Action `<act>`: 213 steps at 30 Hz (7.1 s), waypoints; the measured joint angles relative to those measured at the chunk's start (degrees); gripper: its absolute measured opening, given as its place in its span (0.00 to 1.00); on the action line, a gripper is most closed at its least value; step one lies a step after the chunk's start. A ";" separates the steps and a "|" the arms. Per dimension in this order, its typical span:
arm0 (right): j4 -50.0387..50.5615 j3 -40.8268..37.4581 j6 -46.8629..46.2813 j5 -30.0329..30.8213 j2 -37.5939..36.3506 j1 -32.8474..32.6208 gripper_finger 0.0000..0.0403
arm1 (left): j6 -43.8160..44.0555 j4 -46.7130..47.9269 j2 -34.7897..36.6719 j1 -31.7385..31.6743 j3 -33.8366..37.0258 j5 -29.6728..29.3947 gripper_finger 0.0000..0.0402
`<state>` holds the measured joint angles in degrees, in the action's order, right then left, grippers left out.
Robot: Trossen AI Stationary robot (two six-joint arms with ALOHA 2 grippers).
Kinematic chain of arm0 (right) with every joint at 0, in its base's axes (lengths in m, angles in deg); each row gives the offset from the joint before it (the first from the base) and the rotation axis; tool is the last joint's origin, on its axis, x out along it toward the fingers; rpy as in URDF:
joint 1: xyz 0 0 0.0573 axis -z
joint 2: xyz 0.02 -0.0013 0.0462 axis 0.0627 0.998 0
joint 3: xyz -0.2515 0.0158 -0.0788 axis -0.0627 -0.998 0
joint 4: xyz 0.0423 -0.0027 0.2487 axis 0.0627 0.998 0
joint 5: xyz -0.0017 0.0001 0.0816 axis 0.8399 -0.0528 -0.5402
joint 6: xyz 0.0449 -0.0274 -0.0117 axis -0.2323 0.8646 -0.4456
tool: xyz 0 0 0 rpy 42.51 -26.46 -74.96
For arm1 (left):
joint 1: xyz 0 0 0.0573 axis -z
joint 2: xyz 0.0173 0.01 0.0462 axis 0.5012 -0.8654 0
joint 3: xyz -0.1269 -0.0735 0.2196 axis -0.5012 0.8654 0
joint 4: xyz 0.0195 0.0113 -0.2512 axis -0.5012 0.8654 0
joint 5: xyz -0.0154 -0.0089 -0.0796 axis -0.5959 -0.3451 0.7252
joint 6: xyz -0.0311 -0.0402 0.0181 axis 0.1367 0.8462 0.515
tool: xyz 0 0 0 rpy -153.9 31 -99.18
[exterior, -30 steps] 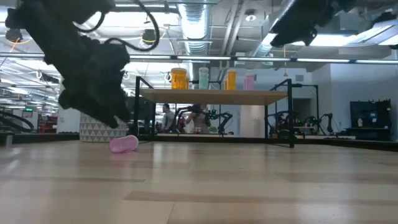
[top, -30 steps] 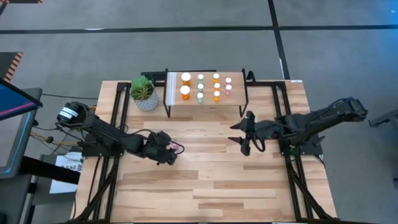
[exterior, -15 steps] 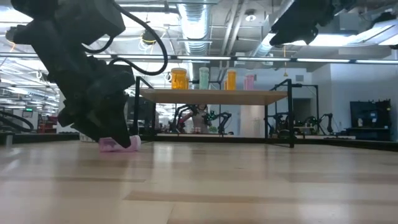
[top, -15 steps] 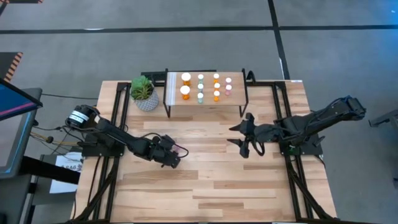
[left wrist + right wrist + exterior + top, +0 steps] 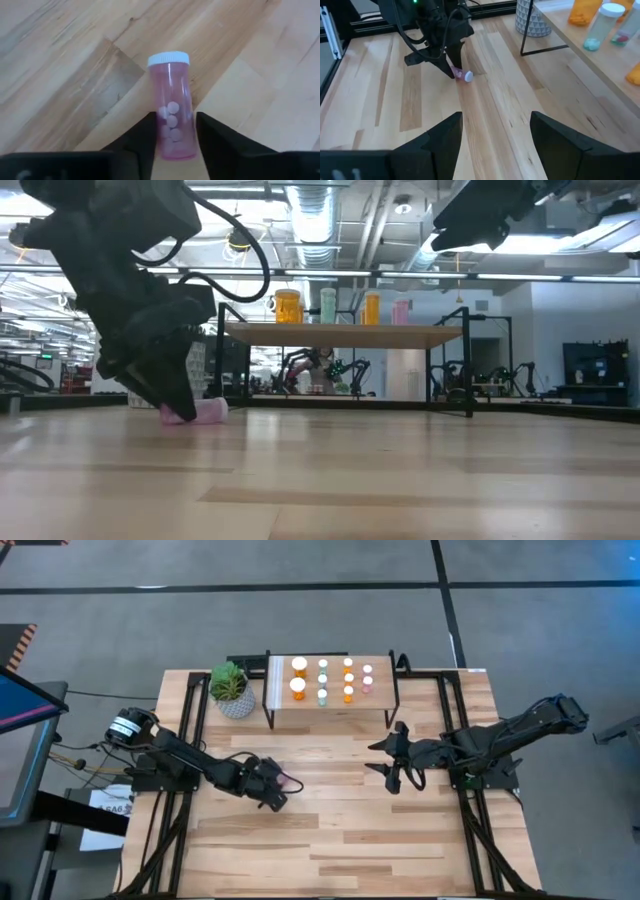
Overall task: Pick and place medicine bottles onto shelf by color
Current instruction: Put the pink pill bottle on the shelf aligned with the other pink pill bottles
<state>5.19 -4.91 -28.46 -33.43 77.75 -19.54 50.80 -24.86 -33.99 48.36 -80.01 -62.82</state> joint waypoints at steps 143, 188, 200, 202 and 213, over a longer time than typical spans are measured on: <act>-4.18 3.43 7.89 -9.22 6.45 34.60 0.36 | -53.31 -49.29 14.43 1.64 0.04 -4.94 0.60; -5.45 3.47 6.40 -9.18 11.56 37.10 0.36 | -52.83 -48.43 14.36 1.64 0.04 -4.87 0.60; -3.52 3.48 6.53 -8.94 11.54 37.09 0.35 | -52.61 -48.43 14.36 1.64 0.04 -4.87 0.60; -3.31 3.48 6.57 -8.71 11.54 37.16 0.35 | -52.61 -48.43 14.36 1.64 0.04 -4.87 0.60; -1.15 4.17 6.56 -7.97 11.47 37.81 0.36 | -52.61 -48.43 14.36 1.64 0.04 -4.87 0.60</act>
<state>4.04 -0.73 -21.89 -41.39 89.22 18.27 -1.81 -73.29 -19.63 50.00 -79.97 -67.70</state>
